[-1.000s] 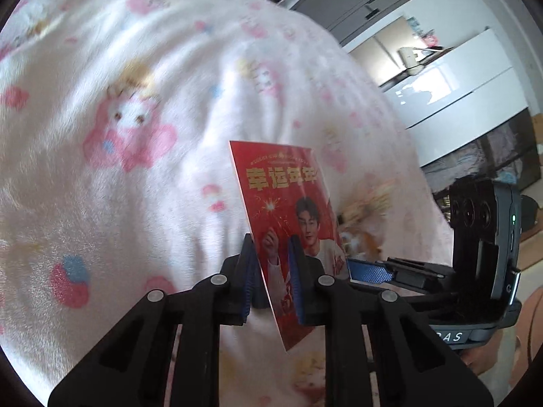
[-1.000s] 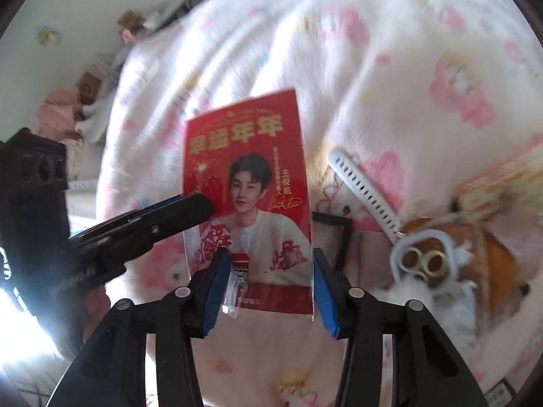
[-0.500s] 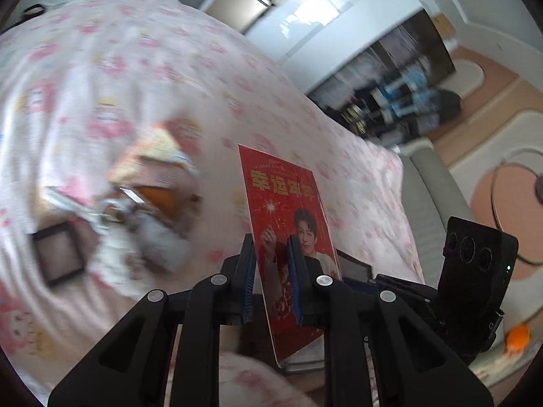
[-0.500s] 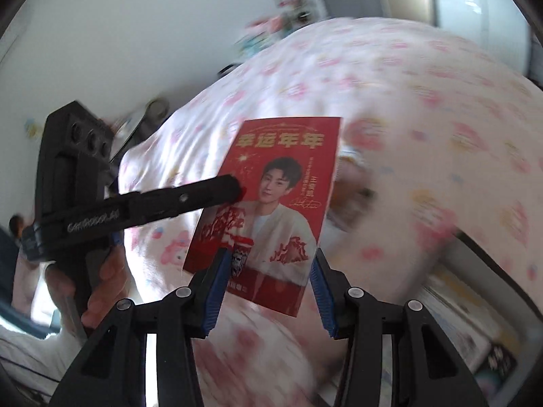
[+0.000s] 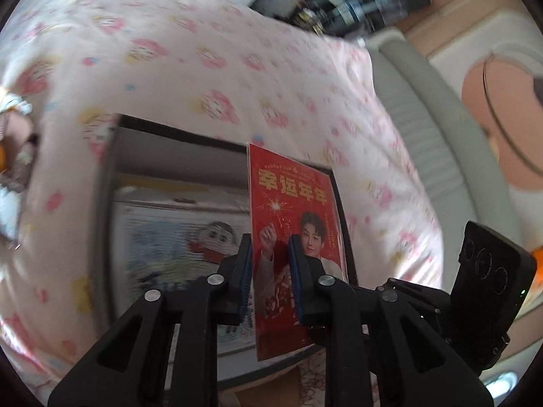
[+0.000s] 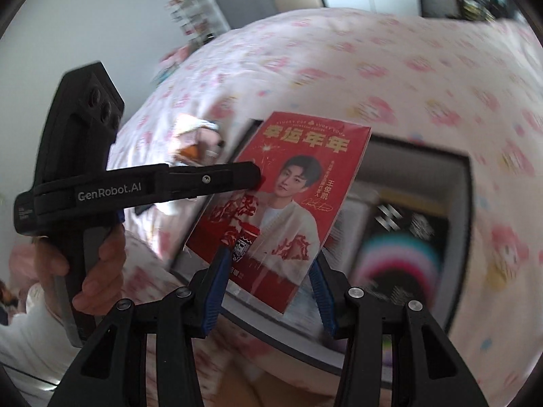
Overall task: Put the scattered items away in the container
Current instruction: 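Carry the red card with the left gripper over the open box, then lower the red card into the box beside the Smart Devil box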
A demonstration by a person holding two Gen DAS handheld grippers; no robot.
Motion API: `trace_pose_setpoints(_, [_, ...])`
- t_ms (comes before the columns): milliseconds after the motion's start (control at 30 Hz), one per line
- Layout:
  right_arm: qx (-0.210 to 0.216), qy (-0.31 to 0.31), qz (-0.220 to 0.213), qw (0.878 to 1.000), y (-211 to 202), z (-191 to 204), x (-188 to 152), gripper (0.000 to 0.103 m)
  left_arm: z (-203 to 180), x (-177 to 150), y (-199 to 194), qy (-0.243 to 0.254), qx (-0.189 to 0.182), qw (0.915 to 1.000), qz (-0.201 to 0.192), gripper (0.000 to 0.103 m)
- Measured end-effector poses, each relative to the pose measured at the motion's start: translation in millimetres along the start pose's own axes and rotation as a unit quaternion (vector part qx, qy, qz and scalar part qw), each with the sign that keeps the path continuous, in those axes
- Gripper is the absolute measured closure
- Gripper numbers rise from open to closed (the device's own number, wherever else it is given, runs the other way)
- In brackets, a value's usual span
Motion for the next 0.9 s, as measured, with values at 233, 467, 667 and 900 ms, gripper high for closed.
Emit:
trace_pose_setpoints(233, [-0.009, 0.049, -0.003, 0.999, 3, -48, -23, 0.06, -16, -19, 53, 0.019, 0.012, 0.9985, 0.05, 0.08])
trace_pose_setpoints(467, [-0.036, 0.061, 0.006, 0.997, 17, -68, -35, 0.058, -9, -38, 67, 0.019, 0.011, 0.9963, 0.083, 0.08])
trace_pose_setpoints(667, [-0.081, 0.063, 0.007, 0.995, 27, -72, -40, 0.058, -7, -48, 73, 0.018, 0.022, 0.9944, 0.102, 0.078])
trace_pose_setpoints(900, [-0.126, 0.055, 0.001, 0.991, 27, -71, -46, 0.058, -2, -55, 75, 0.017, 0.042, 0.9929, 0.11, 0.08])
Point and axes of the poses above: each gripper's, at about its wrist camera, not at the fingertips, and y roughly the way its jaws point, z to its left, x to its top, the point moved 7 cm from there along y, roughly the way its jaws point, and after that the axes turned 8 degrees about x, right-handed, at the moved point
